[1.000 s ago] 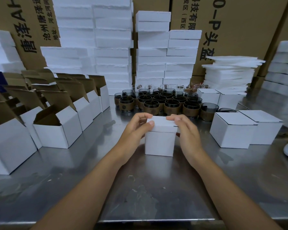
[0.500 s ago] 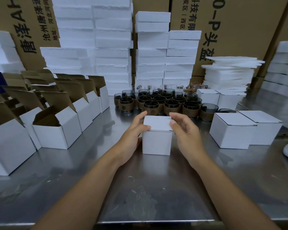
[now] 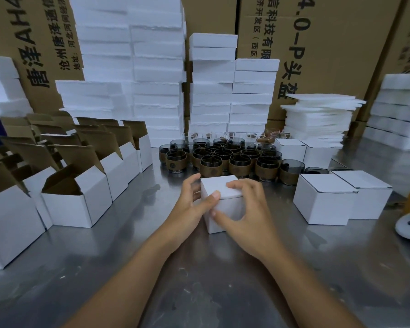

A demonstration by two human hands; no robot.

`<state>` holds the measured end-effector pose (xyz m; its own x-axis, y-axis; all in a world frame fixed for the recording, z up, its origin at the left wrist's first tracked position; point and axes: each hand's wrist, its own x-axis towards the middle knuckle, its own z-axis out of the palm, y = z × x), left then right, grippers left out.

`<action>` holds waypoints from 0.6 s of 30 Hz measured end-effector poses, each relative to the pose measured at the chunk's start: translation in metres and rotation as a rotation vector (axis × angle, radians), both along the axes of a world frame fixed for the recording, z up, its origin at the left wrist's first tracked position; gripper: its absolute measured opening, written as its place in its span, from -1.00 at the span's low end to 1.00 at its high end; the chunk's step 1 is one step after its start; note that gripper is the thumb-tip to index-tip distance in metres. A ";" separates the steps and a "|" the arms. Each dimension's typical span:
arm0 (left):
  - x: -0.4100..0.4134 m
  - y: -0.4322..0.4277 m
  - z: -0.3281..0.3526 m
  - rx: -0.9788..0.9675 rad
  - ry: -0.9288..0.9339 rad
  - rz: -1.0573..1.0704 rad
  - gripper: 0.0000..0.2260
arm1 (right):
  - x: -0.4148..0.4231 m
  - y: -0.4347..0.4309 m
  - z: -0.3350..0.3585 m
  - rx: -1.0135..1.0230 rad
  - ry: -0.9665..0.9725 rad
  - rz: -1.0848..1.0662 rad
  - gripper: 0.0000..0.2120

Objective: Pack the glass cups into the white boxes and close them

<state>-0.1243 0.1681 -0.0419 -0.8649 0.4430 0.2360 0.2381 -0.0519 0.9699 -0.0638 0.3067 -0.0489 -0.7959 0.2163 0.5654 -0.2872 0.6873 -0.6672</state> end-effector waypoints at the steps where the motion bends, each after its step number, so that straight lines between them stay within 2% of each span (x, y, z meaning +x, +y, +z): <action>1: 0.000 0.001 -0.001 0.004 -0.001 0.005 -0.37 | 0.001 -0.002 0.000 0.049 -0.016 -0.030 -0.45; 4: 0.000 0.002 -0.002 0.004 0.016 0.030 -0.31 | 0.001 -0.011 0.003 0.106 -0.052 -0.145 -0.38; 8: 0.003 0.004 -0.001 -0.011 0.054 0.032 -0.25 | -0.002 -0.016 0.010 0.133 -0.118 -0.248 -0.43; 14: -0.002 0.008 0.004 0.052 -0.010 0.073 -0.56 | -0.005 0.010 0.034 -0.080 -0.129 -0.202 -0.44; 18: -0.011 0.013 0.003 0.053 -0.026 0.125 -0.79 | -0.008 0.054 0.079 -0.127 -0.036 -0.231 -0.44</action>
